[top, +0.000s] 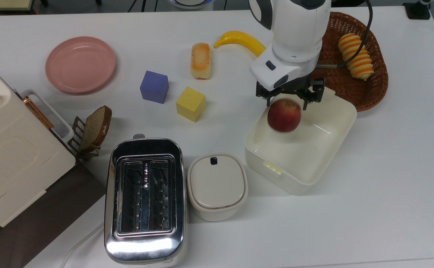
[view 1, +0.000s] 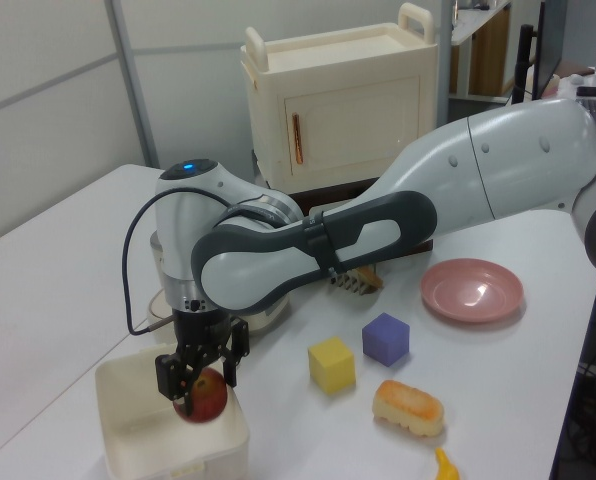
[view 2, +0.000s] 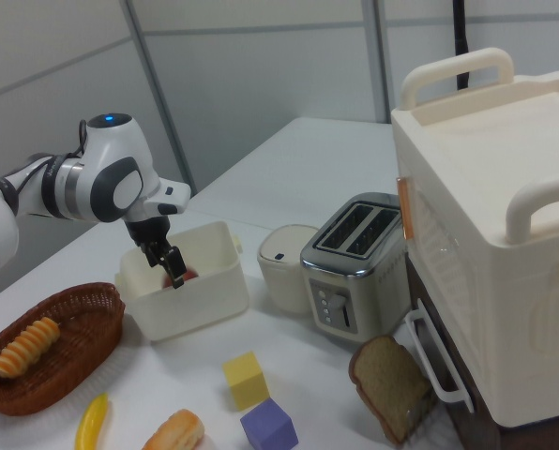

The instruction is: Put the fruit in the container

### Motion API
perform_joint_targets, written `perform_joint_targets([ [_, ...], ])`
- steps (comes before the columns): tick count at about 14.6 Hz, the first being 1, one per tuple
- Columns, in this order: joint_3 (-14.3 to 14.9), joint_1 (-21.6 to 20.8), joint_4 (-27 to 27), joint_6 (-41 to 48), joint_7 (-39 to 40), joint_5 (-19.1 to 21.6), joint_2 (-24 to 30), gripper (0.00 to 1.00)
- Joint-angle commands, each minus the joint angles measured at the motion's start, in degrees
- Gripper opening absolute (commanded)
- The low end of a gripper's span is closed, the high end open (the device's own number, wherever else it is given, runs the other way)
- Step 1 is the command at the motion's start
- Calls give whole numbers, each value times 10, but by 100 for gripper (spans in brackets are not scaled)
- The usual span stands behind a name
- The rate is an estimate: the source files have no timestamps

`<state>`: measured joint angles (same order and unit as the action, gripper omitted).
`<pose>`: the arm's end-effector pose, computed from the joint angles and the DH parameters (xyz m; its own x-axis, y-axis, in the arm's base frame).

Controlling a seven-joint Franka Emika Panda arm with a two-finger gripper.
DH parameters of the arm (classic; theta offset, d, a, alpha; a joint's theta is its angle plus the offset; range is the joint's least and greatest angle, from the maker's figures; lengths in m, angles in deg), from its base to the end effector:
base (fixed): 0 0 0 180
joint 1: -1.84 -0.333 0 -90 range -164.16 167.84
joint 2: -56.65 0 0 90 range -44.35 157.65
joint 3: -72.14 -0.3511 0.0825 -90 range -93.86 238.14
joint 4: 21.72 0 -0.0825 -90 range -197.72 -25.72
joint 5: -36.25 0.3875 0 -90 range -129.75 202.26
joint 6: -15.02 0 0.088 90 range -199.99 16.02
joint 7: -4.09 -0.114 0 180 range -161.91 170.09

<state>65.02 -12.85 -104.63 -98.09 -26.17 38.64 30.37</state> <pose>0.6711 0.2546 0.4563 0.9841 -0.1770 0.0131 -0.1743 -0.9778 -0.1167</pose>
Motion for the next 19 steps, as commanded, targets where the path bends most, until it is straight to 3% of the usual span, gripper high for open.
perform_joint_targets([
  [1, 10, -9, 4, 5, -10, -19, 8, 100],
  [5, 12, 3, 3, 29, -9, -19, 44, 100],
  [7, 13, 18, 3, 94, 5, -19, 74, 100],
  [9, 14, 23, 2, 181, 28, -54, 97, 100],
  [10, 15, 44, 3, 227, 51, -74, 110, 100],
  [13, 15, 147, 2, 277, 192, -68, 141, 100],
  [14, 15, 178, 2, 275, 205, -67, 143, 100],
  [17, 15, 224, 2, 270, 233, -65, 141, 100],
  [19, 16, 253, 4, 268, 280, -34, 141, 100],
])
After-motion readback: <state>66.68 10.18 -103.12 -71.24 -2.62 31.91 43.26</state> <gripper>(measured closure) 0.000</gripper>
